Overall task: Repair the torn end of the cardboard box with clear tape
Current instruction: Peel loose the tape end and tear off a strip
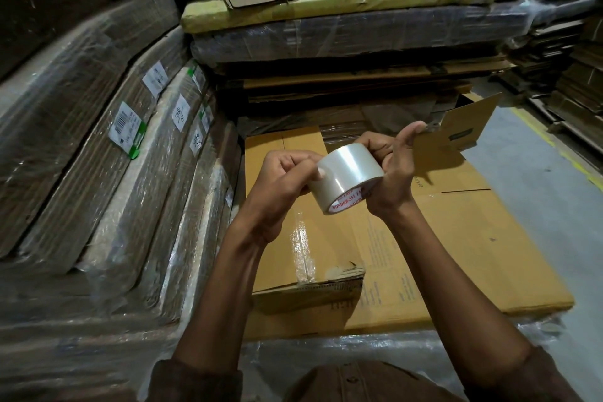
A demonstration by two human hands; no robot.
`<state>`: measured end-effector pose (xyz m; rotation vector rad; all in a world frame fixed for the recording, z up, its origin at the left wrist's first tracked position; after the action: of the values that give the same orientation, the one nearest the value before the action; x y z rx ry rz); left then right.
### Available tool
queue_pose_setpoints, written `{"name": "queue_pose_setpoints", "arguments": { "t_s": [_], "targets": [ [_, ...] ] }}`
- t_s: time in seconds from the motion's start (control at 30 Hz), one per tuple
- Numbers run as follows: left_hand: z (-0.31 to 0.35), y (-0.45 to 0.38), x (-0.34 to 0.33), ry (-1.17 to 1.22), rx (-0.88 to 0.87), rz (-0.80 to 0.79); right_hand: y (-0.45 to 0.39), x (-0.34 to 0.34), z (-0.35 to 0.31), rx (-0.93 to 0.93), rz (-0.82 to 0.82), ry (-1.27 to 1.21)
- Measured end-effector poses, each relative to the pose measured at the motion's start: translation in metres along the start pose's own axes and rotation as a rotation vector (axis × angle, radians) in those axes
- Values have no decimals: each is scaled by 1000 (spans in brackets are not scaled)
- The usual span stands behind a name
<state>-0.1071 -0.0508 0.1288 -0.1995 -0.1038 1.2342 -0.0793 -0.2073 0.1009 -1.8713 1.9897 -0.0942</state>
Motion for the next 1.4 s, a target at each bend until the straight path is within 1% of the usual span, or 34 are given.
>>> {"name": "queue_pose_setpoints", "arguments": {
  "t_s": [0.1,0.27,0.33,0.4,0.47,0.53,0.7,0.77,0.97,1.1,1.2,1.3,1.4],
  "targets": [
    [1,0,-1,-4,-7,-17,1,0,-2,-13,-15,-18],
    [2,0,-3,-19,-14,3,2,0,-1,-54,-8,-52],
    [0,0,-1,16,-16,24,1,1,0,-102,2,-135],
    [0,0,2,8,-65,36,1,1,-1,-150,6,-217],
    [2,1,2,-114,-155,18,0,1,-3,-188,10,-272],
    [4,-1,2,-245,-205,0,0,0,-3,-227,9,-304],
    [2,-2,-1,-431,-343,47,1,-2,-3,-293,39,-338],
    [2,-2,-2,-467,-373,59,2,-1,-2,-305,44,-340],
    [2,-2,-2,-428,-389,81,5,-4,-2,-317,53,-355],
    [-1,-1,-3,-442,-423,120,4,-3,-3,-321,60,-349],
    [-3,0,-4,-431,-400,106,5,-1,-1,-321,57,-343],
    [-4,-2,-3,-445,-412,73,6,-1,1,-326,55,-336],
    [-6,-3,-2,-441,-424,82,6,-1,2,-322,59,-335]
  ]
}}
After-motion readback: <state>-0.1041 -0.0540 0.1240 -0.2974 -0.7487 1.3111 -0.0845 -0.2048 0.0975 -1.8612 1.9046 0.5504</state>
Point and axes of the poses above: each hand's wrist, its own y-axis away from the middle knuckle, its own x-axis out of the back of the hand, z = x × y, the point moved 2 cm from there along -y, towards the middle knuckle, and after that the axes turned 3 degrees about y, right-handed, at the moved point
